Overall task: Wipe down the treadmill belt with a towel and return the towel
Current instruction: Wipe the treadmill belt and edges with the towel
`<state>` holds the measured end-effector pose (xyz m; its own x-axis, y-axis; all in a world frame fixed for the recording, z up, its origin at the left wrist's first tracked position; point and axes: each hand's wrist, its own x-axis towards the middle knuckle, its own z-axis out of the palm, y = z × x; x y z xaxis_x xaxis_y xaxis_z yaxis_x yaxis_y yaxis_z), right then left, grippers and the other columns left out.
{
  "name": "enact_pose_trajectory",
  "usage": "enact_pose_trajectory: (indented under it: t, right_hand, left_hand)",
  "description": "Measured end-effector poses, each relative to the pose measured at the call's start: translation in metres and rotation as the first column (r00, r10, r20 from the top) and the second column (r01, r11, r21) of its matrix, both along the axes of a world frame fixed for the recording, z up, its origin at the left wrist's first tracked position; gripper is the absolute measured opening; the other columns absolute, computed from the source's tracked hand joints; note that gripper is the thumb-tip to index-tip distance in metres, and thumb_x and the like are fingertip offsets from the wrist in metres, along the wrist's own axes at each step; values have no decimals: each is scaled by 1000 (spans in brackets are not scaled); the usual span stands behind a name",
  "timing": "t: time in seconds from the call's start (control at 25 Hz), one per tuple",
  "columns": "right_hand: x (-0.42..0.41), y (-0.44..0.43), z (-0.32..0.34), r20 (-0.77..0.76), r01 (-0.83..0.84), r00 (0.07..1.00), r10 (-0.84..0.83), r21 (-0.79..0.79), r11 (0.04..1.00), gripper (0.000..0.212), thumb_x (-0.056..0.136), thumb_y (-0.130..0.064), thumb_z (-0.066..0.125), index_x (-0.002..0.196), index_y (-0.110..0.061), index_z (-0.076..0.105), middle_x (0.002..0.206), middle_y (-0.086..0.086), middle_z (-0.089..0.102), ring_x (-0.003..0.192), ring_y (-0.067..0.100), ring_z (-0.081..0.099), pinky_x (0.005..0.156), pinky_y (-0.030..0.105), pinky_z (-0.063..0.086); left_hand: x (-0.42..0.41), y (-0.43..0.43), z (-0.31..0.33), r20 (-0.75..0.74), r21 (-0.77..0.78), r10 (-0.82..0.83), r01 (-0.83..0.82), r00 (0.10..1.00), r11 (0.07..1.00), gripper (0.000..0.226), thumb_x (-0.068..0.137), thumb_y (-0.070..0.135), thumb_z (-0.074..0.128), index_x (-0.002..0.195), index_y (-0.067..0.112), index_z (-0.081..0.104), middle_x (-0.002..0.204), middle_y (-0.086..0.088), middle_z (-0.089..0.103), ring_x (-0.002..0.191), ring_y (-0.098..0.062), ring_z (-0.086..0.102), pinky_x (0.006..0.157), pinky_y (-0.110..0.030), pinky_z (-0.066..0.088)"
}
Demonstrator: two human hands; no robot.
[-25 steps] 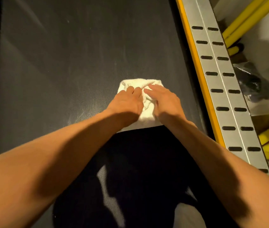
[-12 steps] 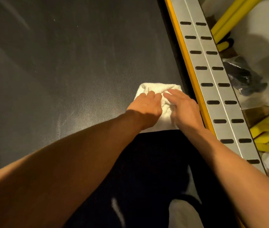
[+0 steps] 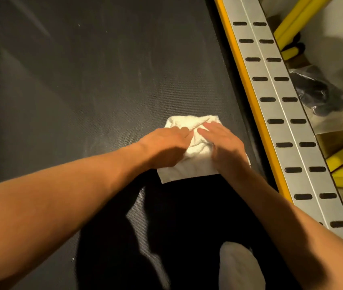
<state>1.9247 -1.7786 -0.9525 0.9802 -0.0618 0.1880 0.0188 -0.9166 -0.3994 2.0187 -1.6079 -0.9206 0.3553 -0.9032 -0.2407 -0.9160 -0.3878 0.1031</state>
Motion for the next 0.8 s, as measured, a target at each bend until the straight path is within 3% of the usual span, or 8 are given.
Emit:
enact_pose_trajectory:
  t: [0.08, 0.16, 0.28, 0.36, 0.44, 0.56, 0.64, 0.8]
  right_hand:
    - [27, 16, 5, -107, 2, 994, 3, 48, 999, 47, 75, 13, 58, 117, -5, 65, 126, 16, 61, 121, 34, 55, 104, 44, 41]
    - [42, 41, 11, -257, 32, 966, -14, 66, 997, 57, 79, 12, 50, 129, -14, 57, 141, 7, 50, 135, 26, 40, 113, 36, 28]
    - [24, 66, 10, -212, -48, 975, 68, 101, 994, 52, 80, 5, 47, 126, -15, 60, 138, 6, 53, 133, 24, 43, 109, 21, 21]
    - [10, 64, 12, -225, -118, 964, 141, 113, 987, 49, 83, -1, 44, 126, -19, 61, 139, 3, 52, 133, 20, 42, 109, 17, 18]
    - [25, 66, 15, -286, -161, 941, 182, 93, 983, 49, 89, 0, 44, 130, -23, 57, 143, -2, 48, 137, 15, 36, 110, 15, 15]
    - [59, 103, 22, -253, -217, 940, 228, 72, 973, 51, 89, 0, 50, 134, -24, 53, 146, -2, 44, 139, 15, 33, 113, 24, 20]
    - [63, 133, 24, -271, -258, 917, 292, 155, 954, 45, 91, -9, 54, 134, -21, 53, 147, 0, 43, 140, 18, 32, 113, 34, 27]
    - [41, 149, 10, -256, -295, 898, 357, 250, 922, 43, 88, -7, 55, 129, -18, 58, 142, 2, 49, 137, 18, 37, 114, 31, 25]
  left_hand:
    - [16, 9, 7, -26, 56, 104, -102, 994, 993, 39, 99, 23, 31, 132, 6, 40, 116, -12, 48, 99, -33, 53, 73, -41, 43]
    - [29, 25, 11, 4, 97, 129, -129, 992, 987, 40, 99, 27, 31, 132, 6, 39, 114, -12, 47, 95, -32, 54, 74, -42, 46]
    - [16, 67, 10, 8, 121, 103, -104, 995, 987, 43, 98, 30, 30, 134, 7, 38, 111, -10, 48, 81, -27, 52, 70, -41, 48]
    - [-4, 91, 9, -109, 110, 115, -103, 987, 989, 42, 97, 29, 33, 133, 9, 40, 108, -8, 47, 72, -24, 47, 68, -40, 49]
    - [4, 98, 16, -217, 119, 259, -238, 941, 964, 33, 96, 29, 36, 121, 9, 47, 102, -8, 49, 73, -29, 53, 71, -41, 50]
    - [34, 109, 27, -146, 226, 532, -496, 834, 839, 29, 95, 27, 40, 108, 4, 53, 105, -15, 62, 89, -38, 63, 72, -33, 48]
    - [34, 131, 32, -96, 282, 520, -477, 849, 832, 29, 91, 27, 45, 108, 7, 59, 110, -14, 62, 90, -36, 64, 70, -30, 43]
    - [3, 184, 28, -166, 214, 420, -383, 892, 898, 31, 91, 35, 39, 111, 20, 58, 100, -1, 53, 68, -22, 53, 63, -30, 42]
